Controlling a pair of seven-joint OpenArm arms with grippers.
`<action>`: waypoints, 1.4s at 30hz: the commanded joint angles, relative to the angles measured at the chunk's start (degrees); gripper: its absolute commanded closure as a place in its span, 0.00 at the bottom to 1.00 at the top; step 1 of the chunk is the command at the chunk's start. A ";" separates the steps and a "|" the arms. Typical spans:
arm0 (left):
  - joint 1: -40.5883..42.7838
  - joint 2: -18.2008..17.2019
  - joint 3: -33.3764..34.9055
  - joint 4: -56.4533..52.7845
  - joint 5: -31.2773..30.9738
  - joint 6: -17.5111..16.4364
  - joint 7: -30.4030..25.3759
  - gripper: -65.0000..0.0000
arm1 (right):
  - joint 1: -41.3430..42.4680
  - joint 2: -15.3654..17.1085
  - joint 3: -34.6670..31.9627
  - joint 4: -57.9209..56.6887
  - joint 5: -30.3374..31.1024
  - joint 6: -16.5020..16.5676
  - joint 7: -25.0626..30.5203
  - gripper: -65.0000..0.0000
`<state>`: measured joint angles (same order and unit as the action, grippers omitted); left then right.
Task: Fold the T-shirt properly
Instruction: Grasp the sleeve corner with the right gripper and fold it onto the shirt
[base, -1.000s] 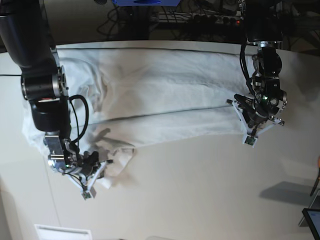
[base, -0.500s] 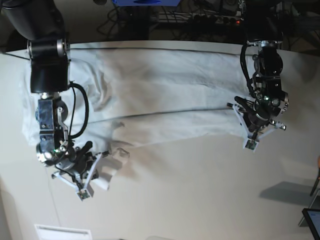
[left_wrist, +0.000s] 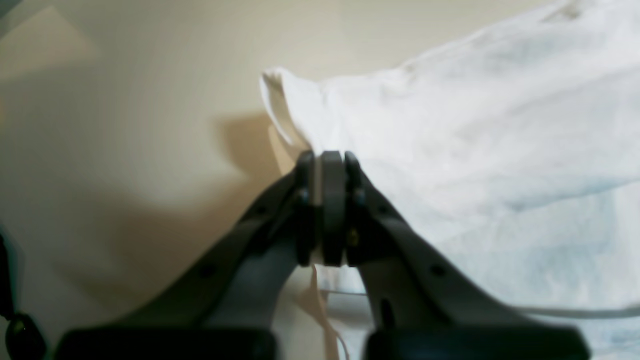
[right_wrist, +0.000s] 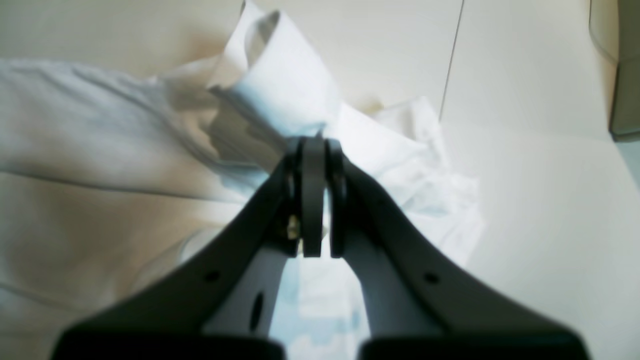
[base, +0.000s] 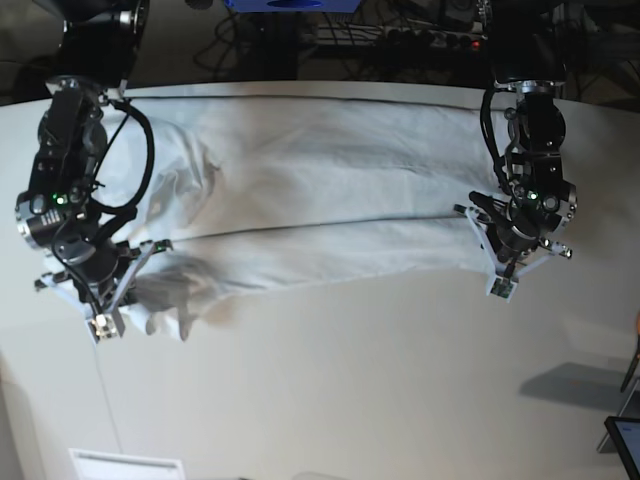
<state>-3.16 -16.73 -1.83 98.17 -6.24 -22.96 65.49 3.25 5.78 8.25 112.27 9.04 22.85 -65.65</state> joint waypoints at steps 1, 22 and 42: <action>-0.93 -0.89 -0.24 1.04 0.04 0.24 -0.83 1.00 | -0.65 0.15 0.50 1.36 0.50 0.14 0.72 1.00; -3.22 -0.89 0.55 -2.04 2.42 0.15 -1.01 1.00 | -21.22 -2.31 9.81 3.20 17.56 9.19 8.02 1.00; -2.78 -0.10 3.89 2.71 4.70 -0.03 -3.38 1.00 | -29.05 3.85 17.81 2.85 42.52 7.61 -0.24 1.00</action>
<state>-5.04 -16.08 2.35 99.68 -1.61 -23.11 62.94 -25.96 8.99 25.65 114.21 50.43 30.39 -67.09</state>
